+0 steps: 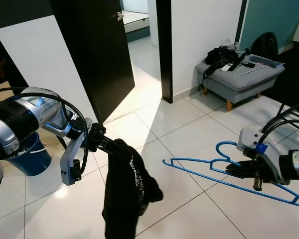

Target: Hang hanger

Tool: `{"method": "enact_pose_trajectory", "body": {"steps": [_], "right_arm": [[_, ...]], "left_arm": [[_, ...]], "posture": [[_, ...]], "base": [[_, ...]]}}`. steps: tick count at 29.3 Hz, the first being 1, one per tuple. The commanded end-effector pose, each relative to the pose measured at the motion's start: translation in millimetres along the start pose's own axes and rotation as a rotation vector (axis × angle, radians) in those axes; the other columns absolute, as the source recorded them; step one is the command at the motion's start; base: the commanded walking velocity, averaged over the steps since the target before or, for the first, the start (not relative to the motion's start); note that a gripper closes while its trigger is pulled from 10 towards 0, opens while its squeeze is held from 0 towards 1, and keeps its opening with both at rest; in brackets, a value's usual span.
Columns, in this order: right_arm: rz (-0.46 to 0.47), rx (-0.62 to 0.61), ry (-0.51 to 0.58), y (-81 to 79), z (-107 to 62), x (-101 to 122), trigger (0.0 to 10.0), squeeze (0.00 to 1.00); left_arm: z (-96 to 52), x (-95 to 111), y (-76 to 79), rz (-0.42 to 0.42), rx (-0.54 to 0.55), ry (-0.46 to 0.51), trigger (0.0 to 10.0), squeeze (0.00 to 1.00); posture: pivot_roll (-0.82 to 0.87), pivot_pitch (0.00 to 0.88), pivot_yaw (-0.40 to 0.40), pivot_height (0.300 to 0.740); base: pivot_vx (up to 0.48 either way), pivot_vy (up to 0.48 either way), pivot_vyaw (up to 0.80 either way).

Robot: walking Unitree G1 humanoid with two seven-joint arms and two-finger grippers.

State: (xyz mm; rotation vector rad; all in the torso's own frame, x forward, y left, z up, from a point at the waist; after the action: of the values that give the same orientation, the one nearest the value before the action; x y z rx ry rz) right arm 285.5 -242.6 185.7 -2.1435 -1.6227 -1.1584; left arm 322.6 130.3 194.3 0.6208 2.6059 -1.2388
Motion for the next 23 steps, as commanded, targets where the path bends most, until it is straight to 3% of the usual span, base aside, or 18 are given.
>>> {"method": "enact_pose_trajectory", "body": {"steps": [1, 6, 18, 23], "right_arm": [[-0.050, 0.041, 0.035, -1.9, 2.4, 12.3, 10.0, 0.00], [-0.084, 0.107, 0.072, -6.4, 8.2, 21.5, 10.0, 0.00], [-0.096, 0.173, 0.052, -15.1, 18.0, 14.7, 10.0, 0.00], [-0.097, 0.172, 0.052, -14.1, 20.9, 12.5, 10.0, 0.00]], "left_arm": [[-6.1, -7.9, -8.6, 0.051, 0.009, -0.013, 10.0, 0.00], [-7.3, -9.0, -14.0, 0.086, 0.042, 0.008, 10.0, 0.00], [-12.3, -15.6, -32.5, 0.163, 0.102, 0.011, 10.0, 0.00], [-11.1, -21.9, -47.5, 0.219, 0.143, 0.022, 10.0, 0.00]], "posture": [[-0.06, 0.000, 0.165, 0.736], [-0.05, 0.000, 0.159, 0.736], [-0.05, 0.000, 0.165, 0.736], [-0.05, 0.000, 0.173, 0.736]], "base": [[0.000, 0.000, 0.00], [0.000, 0.000, 0.00], [0.000, 0.000, 0.00], [0.000, 0.000, 0.00]]}}
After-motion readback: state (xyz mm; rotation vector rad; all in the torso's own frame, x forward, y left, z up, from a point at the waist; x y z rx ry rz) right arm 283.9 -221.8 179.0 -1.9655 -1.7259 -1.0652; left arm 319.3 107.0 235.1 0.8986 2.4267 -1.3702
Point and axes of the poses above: a point about 5 cm out from each wrist's last joint towards the gripper, its own z axis pointing out of the wrist towards the gripper, its own x axis along the axis of the wrist's last joint, y = z × x, the point moved 4 cm from there along z, pointing out of the wrist towards the gripper, and after that the axes turned 4 degrees about -z, right-handed, at the moved point
